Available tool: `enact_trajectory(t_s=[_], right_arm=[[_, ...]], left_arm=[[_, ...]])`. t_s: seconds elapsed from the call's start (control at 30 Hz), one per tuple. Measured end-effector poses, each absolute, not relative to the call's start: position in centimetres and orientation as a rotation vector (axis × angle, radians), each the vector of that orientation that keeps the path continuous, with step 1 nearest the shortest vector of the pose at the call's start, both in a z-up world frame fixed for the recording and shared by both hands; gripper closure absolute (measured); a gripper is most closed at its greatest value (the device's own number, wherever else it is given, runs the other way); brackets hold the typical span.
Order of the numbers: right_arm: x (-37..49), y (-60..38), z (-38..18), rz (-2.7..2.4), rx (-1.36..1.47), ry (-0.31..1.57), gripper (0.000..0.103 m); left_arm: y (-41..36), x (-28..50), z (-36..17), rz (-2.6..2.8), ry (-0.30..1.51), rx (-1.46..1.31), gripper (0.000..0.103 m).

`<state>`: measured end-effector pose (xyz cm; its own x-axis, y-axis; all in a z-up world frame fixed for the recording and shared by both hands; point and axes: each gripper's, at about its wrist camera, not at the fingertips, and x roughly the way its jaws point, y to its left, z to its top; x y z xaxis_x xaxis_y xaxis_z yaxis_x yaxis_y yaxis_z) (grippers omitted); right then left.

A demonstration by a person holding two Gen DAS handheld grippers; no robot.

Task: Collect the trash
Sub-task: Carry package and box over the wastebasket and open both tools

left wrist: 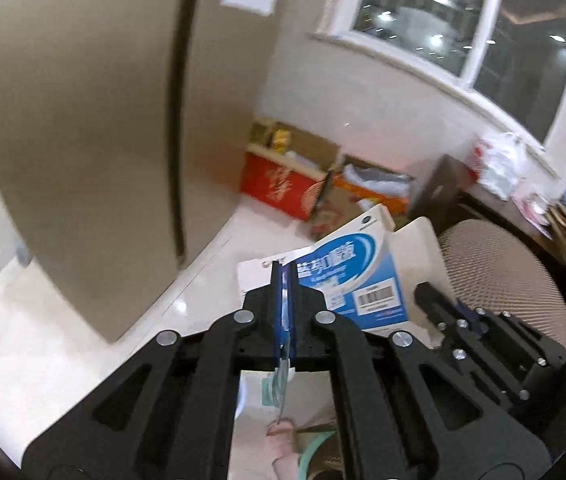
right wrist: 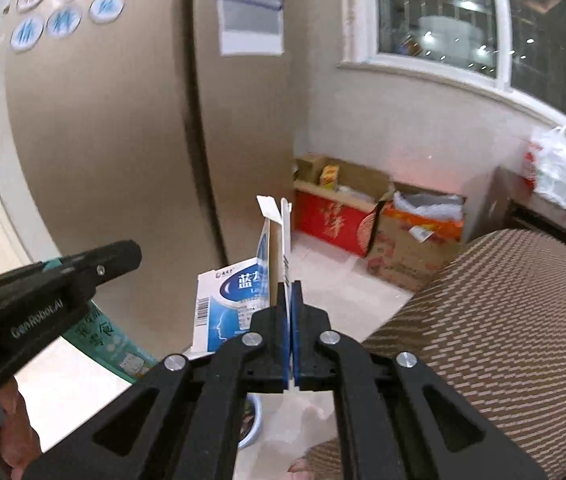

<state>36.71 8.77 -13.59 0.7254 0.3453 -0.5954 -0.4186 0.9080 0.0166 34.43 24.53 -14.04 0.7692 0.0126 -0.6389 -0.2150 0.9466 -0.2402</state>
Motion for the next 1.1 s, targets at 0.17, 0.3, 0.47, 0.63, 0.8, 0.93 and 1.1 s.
enact_trajectory(t_s=[0.17,0.3,0.47,0.63,0.8,0.93,1.1], right_arm=[[36.9,13.4,-17.8,0.458,-0.177,0.693,0.101],[37.1,16.0,-21.1,0.473,-0.209,0.740,0.101],[37.9,17.7,-23.9,0.470,-0.237,0.778,0.101],[38.7,18.3,-25.9,0.463,-0.262,0.806,0.101],[39.2,18.7,-27.7,0.466,-0.264,0.841,0.101],[39.1,19.2,-28.6,0.479,-0.271,0.859,0.101],[38.8,19.9,-30.0,0.492,-0.280,0.885,0.101]], left_arm=[[28.8,34.6,-19.4,0.215,0.765,-0.353,0.101],[30.9,35.2,-23.3,0.271,0.822,-0.364,0.101],[33.1,36.2,-27.6,0.299,0.880,-0.394,0.100],[34.0,37.3,-30.6,0.327,0.942,-0.446,0.100],[33.4,37.8,-32.2,0.317,1.002,-0.454,0.075],[33.5,37.2,-32.1,0.349,0.971,-0.441,0.040],[34.4,36.2,-32.9,0.377,0.992,-0.480,0.038]])
